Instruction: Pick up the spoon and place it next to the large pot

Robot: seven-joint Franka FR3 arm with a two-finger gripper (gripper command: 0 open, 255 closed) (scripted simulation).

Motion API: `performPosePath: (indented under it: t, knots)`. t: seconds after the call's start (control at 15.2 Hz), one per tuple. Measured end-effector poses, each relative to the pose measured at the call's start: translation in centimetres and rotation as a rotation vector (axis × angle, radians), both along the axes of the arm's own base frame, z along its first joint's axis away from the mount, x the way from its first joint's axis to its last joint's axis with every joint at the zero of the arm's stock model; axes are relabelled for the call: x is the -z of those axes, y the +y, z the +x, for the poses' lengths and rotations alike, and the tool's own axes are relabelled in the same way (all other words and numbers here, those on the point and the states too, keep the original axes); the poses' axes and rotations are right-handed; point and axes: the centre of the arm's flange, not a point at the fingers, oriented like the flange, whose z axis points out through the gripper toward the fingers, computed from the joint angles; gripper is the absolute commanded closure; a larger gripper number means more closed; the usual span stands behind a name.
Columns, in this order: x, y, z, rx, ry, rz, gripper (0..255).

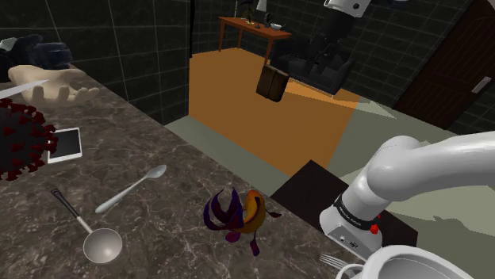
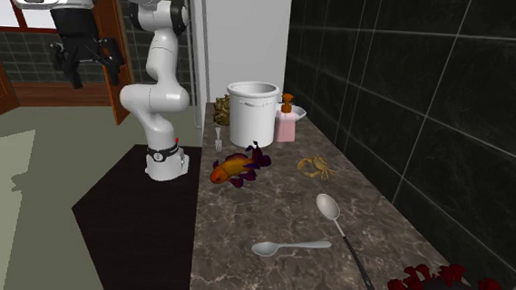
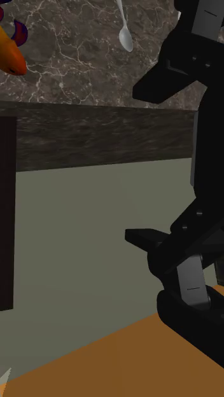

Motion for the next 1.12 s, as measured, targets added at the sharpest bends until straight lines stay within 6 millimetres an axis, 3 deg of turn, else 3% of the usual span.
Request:
performPosePath:
  t: [0.2, 1.12]
  knots:
    - [0.5, 1.1, 0.6, -0.005, 0.006, -0.003, 0]
    - [9.6, 16.1, 9.1, -0.059, 0.079, -0.039, 0]
